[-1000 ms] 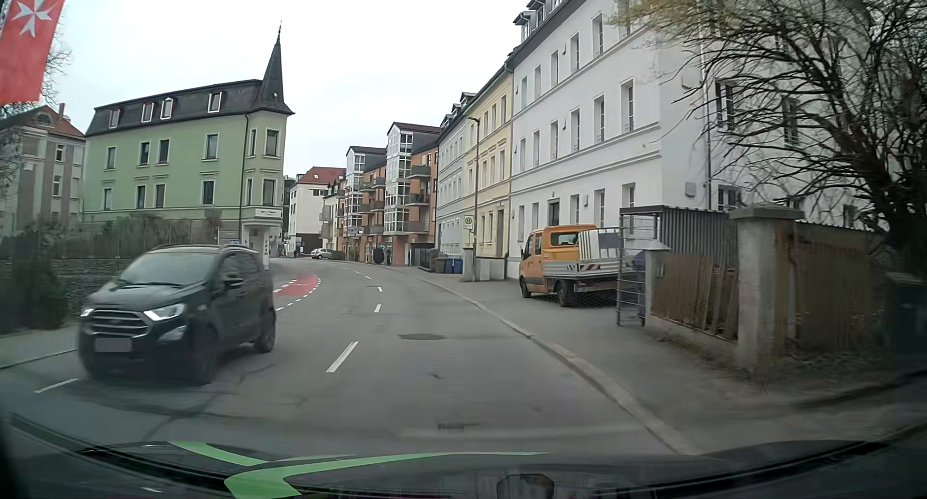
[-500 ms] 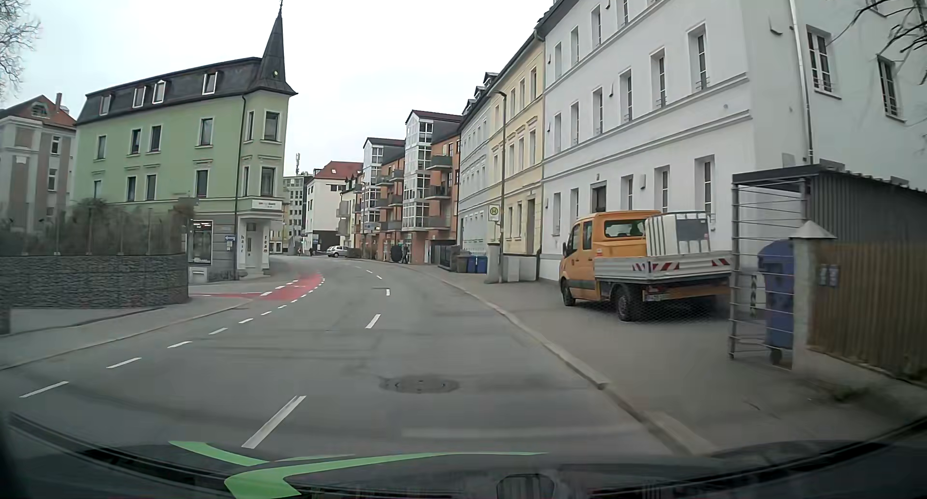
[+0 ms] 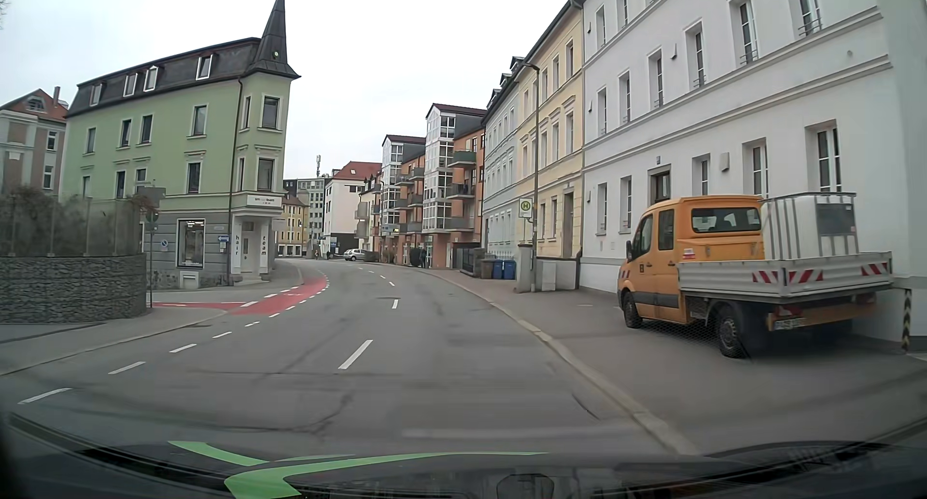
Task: Follow the waypoints while adhering to traffic rules and regulations
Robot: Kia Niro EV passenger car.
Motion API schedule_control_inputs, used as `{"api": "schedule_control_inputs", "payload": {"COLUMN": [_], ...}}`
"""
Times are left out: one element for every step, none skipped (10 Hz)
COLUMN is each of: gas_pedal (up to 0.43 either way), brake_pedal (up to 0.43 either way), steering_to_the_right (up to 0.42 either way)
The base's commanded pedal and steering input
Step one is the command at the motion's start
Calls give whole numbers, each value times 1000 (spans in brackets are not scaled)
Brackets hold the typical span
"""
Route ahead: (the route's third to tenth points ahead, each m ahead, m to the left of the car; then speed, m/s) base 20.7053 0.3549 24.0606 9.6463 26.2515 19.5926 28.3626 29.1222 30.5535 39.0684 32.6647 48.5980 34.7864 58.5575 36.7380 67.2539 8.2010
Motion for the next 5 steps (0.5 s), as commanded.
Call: {"api": "schedule_control_inputs", "payload": {"gas_pedal": [0,0,0,0,0], "brake_pedal": [189,207,213,220,226], "steering_to_the_right": [-40,-36,-31,-27,-22]}}
